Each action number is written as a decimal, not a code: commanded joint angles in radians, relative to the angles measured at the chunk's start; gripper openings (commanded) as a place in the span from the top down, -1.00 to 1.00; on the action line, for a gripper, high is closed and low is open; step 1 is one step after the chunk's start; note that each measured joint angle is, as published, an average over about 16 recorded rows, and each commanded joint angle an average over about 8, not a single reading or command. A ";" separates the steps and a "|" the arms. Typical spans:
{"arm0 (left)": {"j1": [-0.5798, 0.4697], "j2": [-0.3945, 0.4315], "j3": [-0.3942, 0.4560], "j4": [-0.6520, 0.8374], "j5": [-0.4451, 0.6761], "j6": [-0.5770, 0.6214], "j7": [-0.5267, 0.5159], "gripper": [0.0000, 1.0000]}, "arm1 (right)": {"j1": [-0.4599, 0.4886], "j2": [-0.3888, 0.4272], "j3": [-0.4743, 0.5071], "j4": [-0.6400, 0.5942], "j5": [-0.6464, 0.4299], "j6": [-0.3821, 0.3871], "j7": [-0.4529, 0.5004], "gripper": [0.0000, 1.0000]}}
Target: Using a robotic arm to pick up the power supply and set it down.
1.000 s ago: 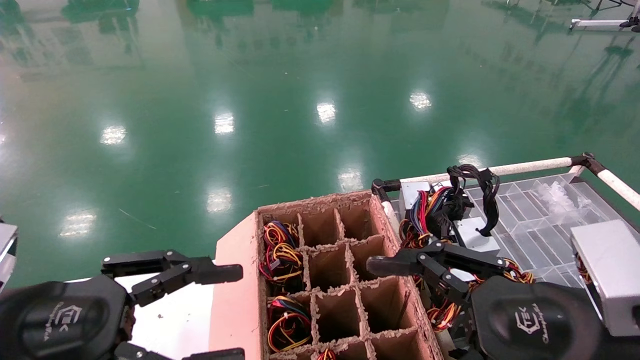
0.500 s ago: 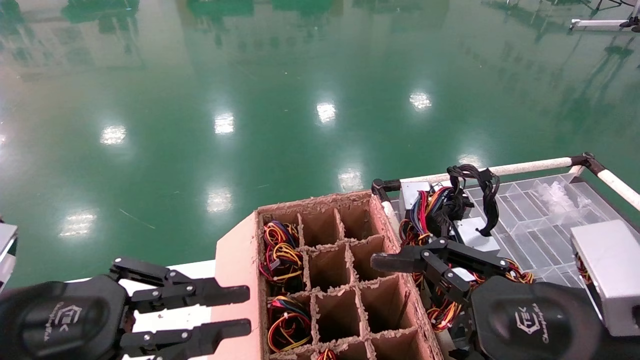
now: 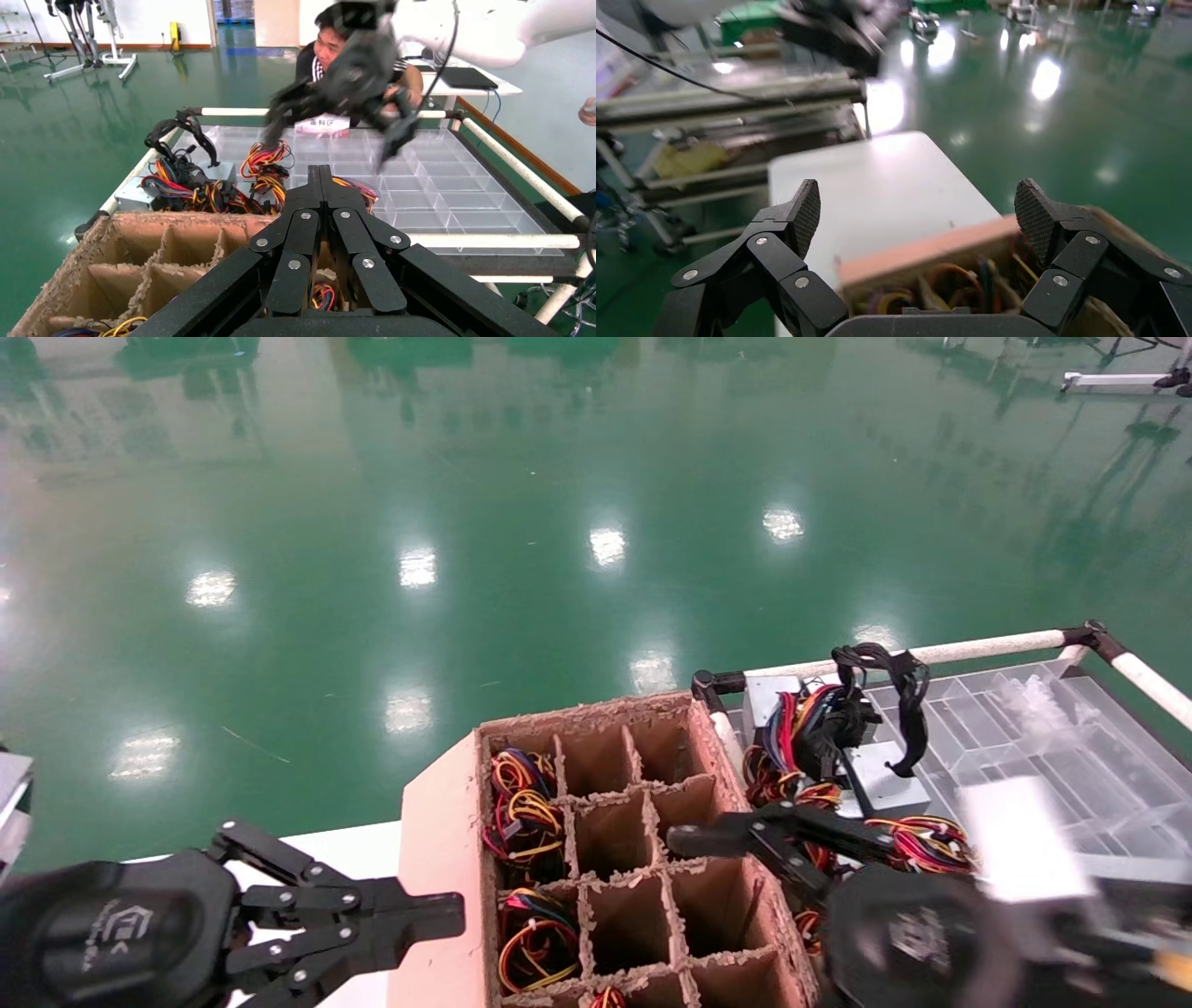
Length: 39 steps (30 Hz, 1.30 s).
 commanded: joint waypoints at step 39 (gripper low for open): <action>0.000 0.000 0.001 0.000 -0.001 0.000 0.001 -1.00 | 0.333 -0.481 -0.242 -0.772 -0.399 0.028 -0.482 1.00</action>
